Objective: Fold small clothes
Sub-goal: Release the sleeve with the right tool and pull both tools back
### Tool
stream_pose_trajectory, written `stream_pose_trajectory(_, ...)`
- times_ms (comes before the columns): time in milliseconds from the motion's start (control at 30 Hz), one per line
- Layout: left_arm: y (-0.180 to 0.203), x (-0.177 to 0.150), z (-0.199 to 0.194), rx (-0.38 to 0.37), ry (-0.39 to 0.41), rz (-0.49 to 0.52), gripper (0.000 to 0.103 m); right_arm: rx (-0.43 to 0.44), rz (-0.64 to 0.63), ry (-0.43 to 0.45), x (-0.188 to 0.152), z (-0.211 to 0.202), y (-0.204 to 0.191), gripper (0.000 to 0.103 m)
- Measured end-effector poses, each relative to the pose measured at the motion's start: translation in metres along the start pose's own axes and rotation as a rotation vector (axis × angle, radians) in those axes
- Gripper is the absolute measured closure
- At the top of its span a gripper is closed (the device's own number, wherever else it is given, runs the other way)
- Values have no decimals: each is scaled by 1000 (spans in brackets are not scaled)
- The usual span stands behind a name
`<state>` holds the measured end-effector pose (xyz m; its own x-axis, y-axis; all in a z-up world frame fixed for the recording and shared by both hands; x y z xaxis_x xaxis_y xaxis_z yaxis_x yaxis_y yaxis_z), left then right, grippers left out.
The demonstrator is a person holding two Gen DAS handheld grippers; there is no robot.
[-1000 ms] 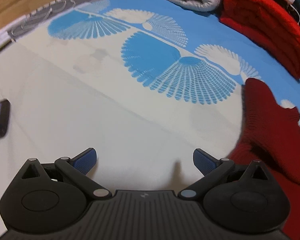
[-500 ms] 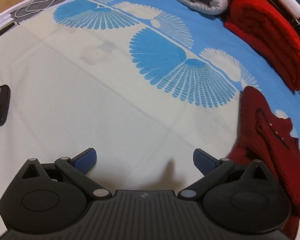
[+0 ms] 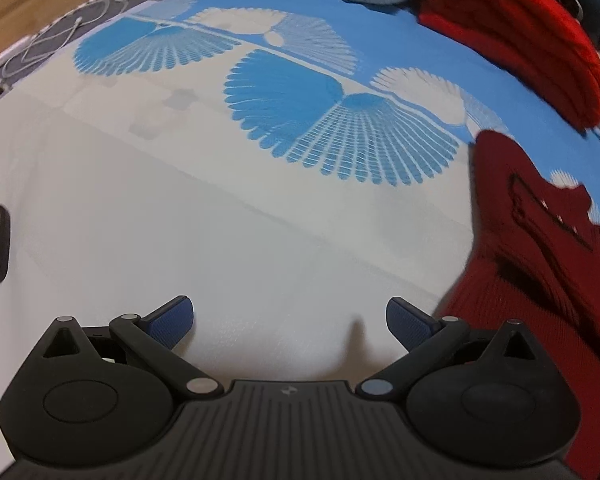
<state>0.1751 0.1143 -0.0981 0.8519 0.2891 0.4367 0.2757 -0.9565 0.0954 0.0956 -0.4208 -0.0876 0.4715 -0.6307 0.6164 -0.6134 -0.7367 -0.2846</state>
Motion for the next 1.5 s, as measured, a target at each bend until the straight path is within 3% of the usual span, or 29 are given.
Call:
stream_pose_trajectory(167,23,-14,-5,-8,27,155,0,69,-44,-21,-38,-78,24,28)
stream_pose_trajectory(267,40,-33,-16,18,99,298,0,61,-106,-13,-77,-118,53,23)
stream_pose_trajectory(367,50,-62,-32,39,144,381,0,39,-177,-9,-103,-145,75,22)
stream_pose_trajectory(600,60,-147,-93,9,231,550,0,67,-150,101,-114,-188,106,21)
stream_pose_trajectory(767,35,-198,-110,-26,204,519,0,152,-102,128,-135,-215,109,21)
stream_pose_trajectory(967,15,-232,-126,-32,211,465,0,206,-230,96,-173,-228,89,21)
stream_pose_trajectory(1067,11,-238,-126,-11,219,471,0,234,-264,63,-183,-228,84,21)
stream_pose_trajectory(1500,-1,-231,-116,-4,191,418,0,195,-254,42,-186,-222,93,21)
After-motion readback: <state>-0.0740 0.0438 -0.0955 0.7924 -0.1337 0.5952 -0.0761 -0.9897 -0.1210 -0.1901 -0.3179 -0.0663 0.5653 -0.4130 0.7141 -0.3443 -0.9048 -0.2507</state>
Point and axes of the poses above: each gripper's, at about its wrist camera, not at the fingertips, and z roughly the way its jaws point, y to its right, x to its top, the point moved 8 cm from there along z, roughly the way its jaws point, and after that the axes turned 1 degree about -y, right-handed, at the moved point
